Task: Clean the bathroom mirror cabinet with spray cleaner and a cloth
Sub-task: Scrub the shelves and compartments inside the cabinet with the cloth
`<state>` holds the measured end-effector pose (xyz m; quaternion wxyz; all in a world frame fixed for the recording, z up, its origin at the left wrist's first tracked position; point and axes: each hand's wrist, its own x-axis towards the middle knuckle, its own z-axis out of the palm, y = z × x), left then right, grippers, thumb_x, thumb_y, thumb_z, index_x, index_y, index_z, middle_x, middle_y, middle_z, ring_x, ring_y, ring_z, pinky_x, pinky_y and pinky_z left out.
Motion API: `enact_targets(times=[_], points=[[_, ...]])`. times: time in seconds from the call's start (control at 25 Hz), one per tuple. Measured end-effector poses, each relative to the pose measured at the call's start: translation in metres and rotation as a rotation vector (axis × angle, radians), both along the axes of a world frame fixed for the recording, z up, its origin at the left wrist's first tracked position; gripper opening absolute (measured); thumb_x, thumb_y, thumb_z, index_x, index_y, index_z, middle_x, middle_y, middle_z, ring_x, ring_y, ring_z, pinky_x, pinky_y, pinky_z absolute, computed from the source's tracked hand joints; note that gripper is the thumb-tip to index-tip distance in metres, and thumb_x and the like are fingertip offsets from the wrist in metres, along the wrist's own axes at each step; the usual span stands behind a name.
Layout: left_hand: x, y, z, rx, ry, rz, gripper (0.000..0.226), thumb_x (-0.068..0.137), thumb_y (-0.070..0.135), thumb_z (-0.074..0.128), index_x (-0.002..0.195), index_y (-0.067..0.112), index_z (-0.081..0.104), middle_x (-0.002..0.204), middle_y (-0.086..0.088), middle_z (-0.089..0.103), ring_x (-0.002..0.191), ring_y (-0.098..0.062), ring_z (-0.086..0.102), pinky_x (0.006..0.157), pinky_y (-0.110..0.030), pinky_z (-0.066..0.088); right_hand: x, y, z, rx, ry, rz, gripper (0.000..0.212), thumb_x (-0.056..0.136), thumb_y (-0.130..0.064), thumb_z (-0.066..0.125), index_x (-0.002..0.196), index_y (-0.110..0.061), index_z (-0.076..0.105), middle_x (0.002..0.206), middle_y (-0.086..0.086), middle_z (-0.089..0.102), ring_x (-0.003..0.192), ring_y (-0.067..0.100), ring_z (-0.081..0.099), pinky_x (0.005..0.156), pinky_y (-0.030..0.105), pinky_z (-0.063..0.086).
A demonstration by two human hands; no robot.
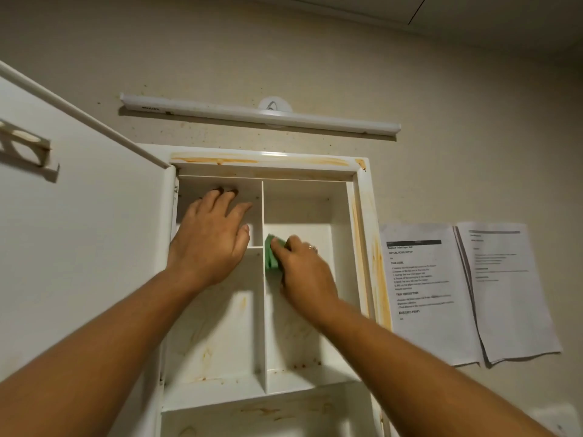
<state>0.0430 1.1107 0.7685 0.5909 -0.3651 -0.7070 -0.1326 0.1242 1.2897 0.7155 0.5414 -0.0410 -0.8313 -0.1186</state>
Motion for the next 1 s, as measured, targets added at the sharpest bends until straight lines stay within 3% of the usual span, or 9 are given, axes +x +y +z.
enact_targets(times=[0.16, 0.28, 0.32, 0.36, 0.48, 0.56, 0.68, 0.8, 1.0], points=[[0.001, 0.0, -0.001, -0.005, -0.005, 0.021, 0.06, 0.099, 0.045, 0.027, 0.148, 0.02, 0.051, 0.154, -0.011, 0.046, 0.147, -0.03, 0.033, 0.117, -0.053, 0.032, 0.007, 0.002, -0.059, 0.053, -0.171, 0.049, 0.065, 0.095, -0.009, 0.059, 0.154, -0.024, 0.039, 0.116, 0.005, 0.054, 0.098, 0.027, 0.056, 0.079, 0.037, 0.052], [0.004, 0.0, -0.006, -0.021, -0.044, 0.054, 0.065, 0.1, 0.049, 0.019, 0.152, 0.022, 0.046, 0.159, -0.01, 0.041, 0.15, -0.031, 0.029, 0.12, -0.053, 0.028, 0.037, 0.005, -0.054, 0.076, -0.456, 0.109, 0.041, 0.096, -0.015, 0.06, 0.136, -0.026, 0.062, 0.104, 0.001, 0.058, 0.09, 0.023, 0.059, 0.073, 0.031, 0.048], [0.004, -0.001, -0.006, -0.02, -0.049, 0.066, 0.066, 0.1, 0.05, 0.018, 0.153, 0.022, 0.045, 0.16, -0.01, 0.04, 0.15, -0.031, 0.029, 0.12, -0.053, 0.028, 0.047, 0.003, -0.043, 0.061, -0.466, 0.128, 0.033, 0.096, -0.017, 0.061, 0.127, -0.025, 0.068, 0.102, 0.0, 0.059, 0.09, 0.022, 0.06, 0.073, 0.032, 0.05], [0.004, -0.001, -0.006, -0.02, -0.054, 0.074, 0.066, 0.1, 0.05, 0.018, 0.153, 0.022, 0.044, 0.16, -0.011, 0.039, 0.15, -0.032, 0.029, 0.12, -0.053, 0.029, 0.055, 0.001, -0.027, 0.028, -0.388, 0.147, 0.027, 0.095, -0.02, 0.062, 0.12, -0.025, 0.072, 0.102, 0.0, 0.061, 0.092, 0.022, 0.061, 0.076, 0.035, 0.053], [0.004, -0.001, -0.004, -0.022, -0.069, 0.085, 0.065, 0.1, 0.05, 0.019, 0.153, 0.021, 0.044, 0.159, -0.011, 0.041, 0.148, -0.032, 0.031, 0.117, -0.053, 0.032, 0.06, -0.003, 0.035, 0.009, 0.087, 0.097, 0.024, 0.097, -0.029, 0.067, 0.119, -0.024, 0.072, 0.107, 0.001, 0.065, 0.098, 0.02, 0.058, 0.084, 0.037, 0.054], [0.004, 0.0, -0.003, -0.027, -0.076, 0.085, 0.066, 0.099, 0.049, 0.02, 0.153, 0.02, 0.044, 0.158, -0.011, 0.042, 0.147, -0.032, 0.032, 0.114, -0.053, 0.034, 0.044, -0.006, 0.051, 0.019, 0.212, 0.024, 0.025, 0.095, -0.026, 0.069, 0.12, -0.023, 0.072, 0.11, 0.002, 0.065, 0.101, 0.023, 0.057, 0.081, 0.036, 0.053], [0.002, 0.0, -0.004, -0.021, -0.081, 0.081, 0.067, 0.098, 0.049, 0.02, 0.154, 0.02, 0.042, 0.159, -0.012, 0.04, 0.148, -0.033, 0.031, 0.113, -0.053, 0.034, 0.005, -0.005, 0.005, -0.06, 0.068, 0.033, 0.028, 0.09, -0.011, 0.065, 0.116, -0.02, 0.071, 0.107, 0.003, 0.063, 0.097, 0.026, 0.057, 0.078, 0.037, 0.052], [0.002, 0.001, -0.004, -0.023, -0.076, 0.095, 0.067, 0.099, 0.049, 0.018, 0.157, 0.021, 0.038, 0.161, -0.013, 0.036, 0.151, -0.034, 0.026, 0.118, -0.055, 0.029, 0.002, 0.0, -0.06, -0.056, -0.063, 0.133, 0.035, 0.087, -0.01, 0.065, 0.12, -0.021, 0.069, 0.104, 0.0, 0.061, 0.091, 0.023, 0.056, 0.076, 0.035, 0.052], [0.005, -0.002, -0.008, -0.027, -0.107, 0.113, 0.07, 0.099, 0.054, 0.011, 0.158, 0.024, 0.033, 0.165, -0.012, 0.03, 0.153, -0.035, 0.022, 0.121, -0.056, 0.025, 0.045, -0.001, -0.073, -0.038, -0.577, 0.095, 0.031, 0.086, -0.023, 0.076, 0.116, -0.022, 0.073, 0.102, -0.002, 0.069, 0.088, 0.019, 0.063, 0.081, 0.038, 0.058]])
